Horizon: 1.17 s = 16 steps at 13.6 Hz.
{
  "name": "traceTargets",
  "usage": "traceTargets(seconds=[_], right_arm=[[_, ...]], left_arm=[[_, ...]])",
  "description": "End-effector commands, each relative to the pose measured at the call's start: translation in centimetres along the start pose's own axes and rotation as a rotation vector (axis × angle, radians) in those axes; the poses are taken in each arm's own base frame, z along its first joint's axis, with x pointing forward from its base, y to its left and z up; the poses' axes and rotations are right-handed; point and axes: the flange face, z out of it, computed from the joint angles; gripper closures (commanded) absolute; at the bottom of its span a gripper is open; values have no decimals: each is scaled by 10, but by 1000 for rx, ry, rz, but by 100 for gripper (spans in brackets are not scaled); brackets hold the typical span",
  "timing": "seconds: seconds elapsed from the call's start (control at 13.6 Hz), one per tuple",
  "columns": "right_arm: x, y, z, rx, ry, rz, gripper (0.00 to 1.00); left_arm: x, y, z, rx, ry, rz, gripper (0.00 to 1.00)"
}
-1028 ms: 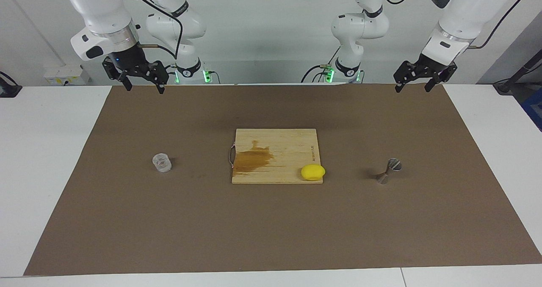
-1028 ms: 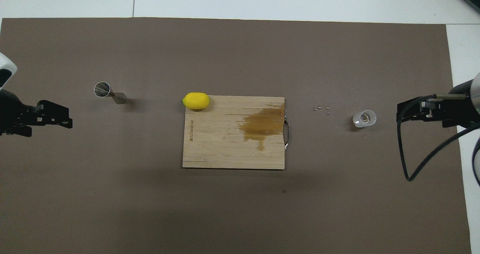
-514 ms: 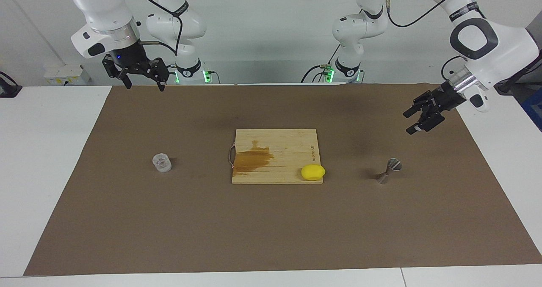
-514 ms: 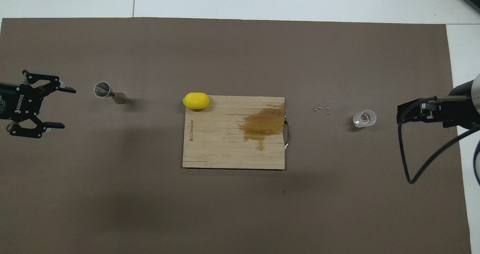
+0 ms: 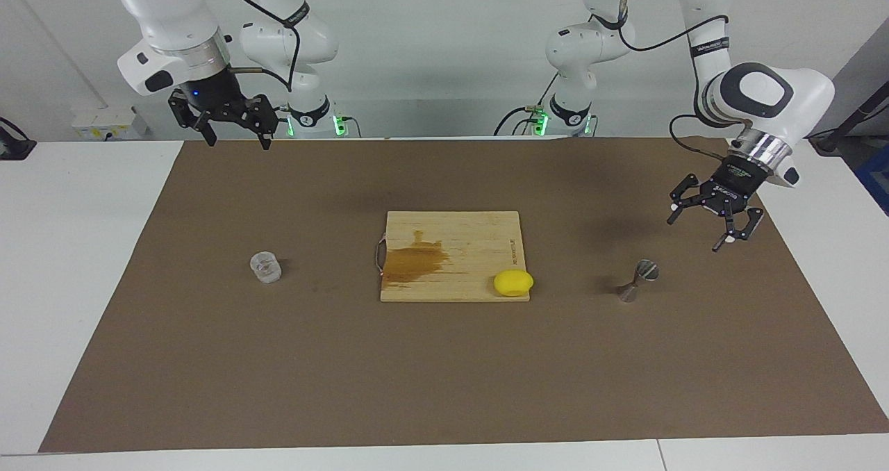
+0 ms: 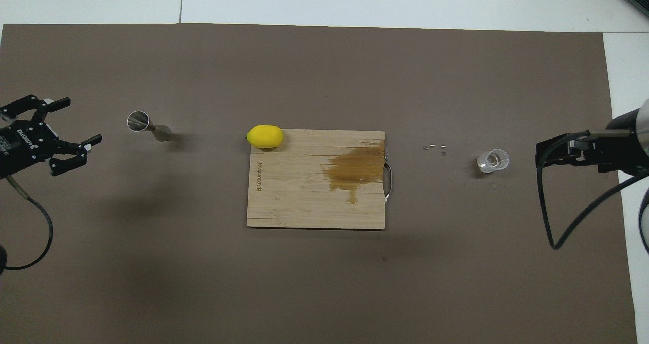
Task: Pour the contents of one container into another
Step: 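Reach the open left gripper toward the small metal cup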
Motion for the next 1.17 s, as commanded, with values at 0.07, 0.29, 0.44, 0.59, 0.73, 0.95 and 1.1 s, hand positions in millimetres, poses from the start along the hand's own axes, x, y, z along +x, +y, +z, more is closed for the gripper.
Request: traceTargets(seconds=[0.07,0.29,0.44,0.59,0.73,0.95,1.1], right_arm=[[-6,3,-1,-19,-7,-26,0],[-8,3,-1,-18,-9,-24,0],[-8,3,-2,-17,-4,-23,0],[-8,3,-2,-17,-4,-23,0],[-7,2,-2,-17,-3,-21,0],[-7,2,-2,-17,-3,-23,0],[-8,2,-2,-17,-4,-24,0]], left_arm=[[28,-37,21,-76,-33,-226,0],[29,-48,36,6,-83,-171,0],[31,-51,42,41,-100,-131,0],[45,-50,51,46,-91,-123,0],[52,-48,56,34,-95,-151,0],[62,-50,68,6,-109,-181,0],[59,-48,72,-8,-123,-195,0]])
